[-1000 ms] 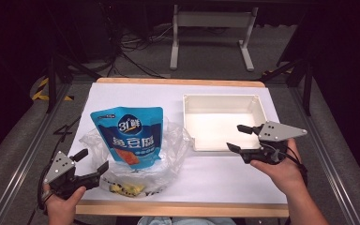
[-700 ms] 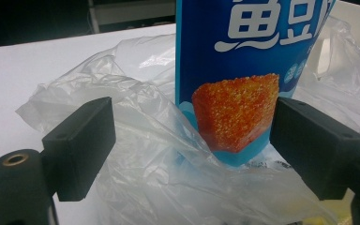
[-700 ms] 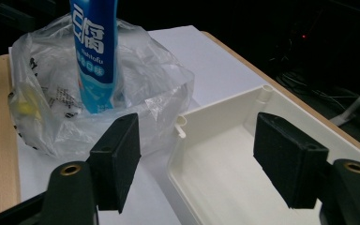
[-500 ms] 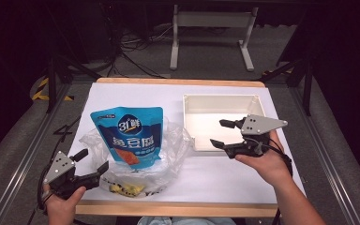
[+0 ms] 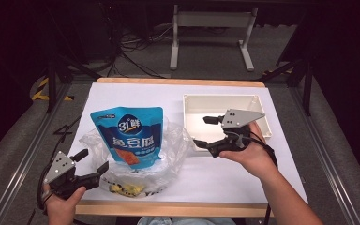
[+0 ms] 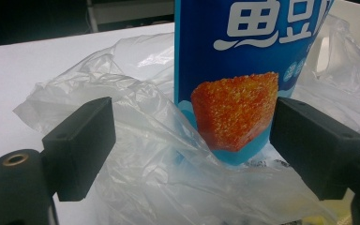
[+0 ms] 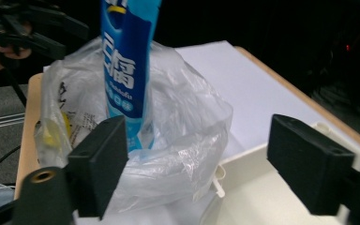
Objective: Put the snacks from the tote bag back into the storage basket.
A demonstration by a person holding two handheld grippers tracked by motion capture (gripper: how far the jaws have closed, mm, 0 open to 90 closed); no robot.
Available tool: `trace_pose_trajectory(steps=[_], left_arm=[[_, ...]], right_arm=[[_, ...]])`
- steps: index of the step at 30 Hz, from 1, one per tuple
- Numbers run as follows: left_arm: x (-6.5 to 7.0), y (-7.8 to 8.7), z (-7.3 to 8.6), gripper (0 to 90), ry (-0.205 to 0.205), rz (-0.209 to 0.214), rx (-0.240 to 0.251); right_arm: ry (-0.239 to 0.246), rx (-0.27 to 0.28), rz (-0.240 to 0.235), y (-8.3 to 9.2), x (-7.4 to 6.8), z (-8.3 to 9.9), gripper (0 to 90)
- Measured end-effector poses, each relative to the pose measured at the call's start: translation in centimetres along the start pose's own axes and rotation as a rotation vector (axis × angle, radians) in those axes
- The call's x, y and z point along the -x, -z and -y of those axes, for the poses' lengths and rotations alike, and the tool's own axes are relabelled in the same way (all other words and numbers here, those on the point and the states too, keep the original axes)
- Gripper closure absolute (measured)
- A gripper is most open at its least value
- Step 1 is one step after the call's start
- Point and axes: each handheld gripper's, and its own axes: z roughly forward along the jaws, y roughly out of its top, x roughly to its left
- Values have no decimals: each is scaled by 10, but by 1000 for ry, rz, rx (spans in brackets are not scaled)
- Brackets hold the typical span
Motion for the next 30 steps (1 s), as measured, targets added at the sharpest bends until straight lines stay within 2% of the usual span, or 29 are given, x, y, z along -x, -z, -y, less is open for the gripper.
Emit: trace_pose_trajectory(steps=[1, 3, 10, 15, 26, 30], left_arm=[[0, 0, 0, 156, -2, 0, -1], [0, 0, 0, 155, -2, 2, -1], [0, 0, 0, 156, -2, 0, 0], [0, 1, 0, 156, -1, 0, 1], [-1, 1, 0, 156, -2, 0, 1], [-1, 1, 0, 156, -2, 1, 2]], right_arm=[[17, 10, -7, -3, 0, -1, 227], [24, 20, -48, -9, -1, -4, 229], [59, 18, -80, -25, -6, -13, 225], [63, 15, -92, -31, -9, -17, 222], [58, -5, -111, -58, -17, -20, 154], [49, -12, -140, -72, -20, -19, 151]])
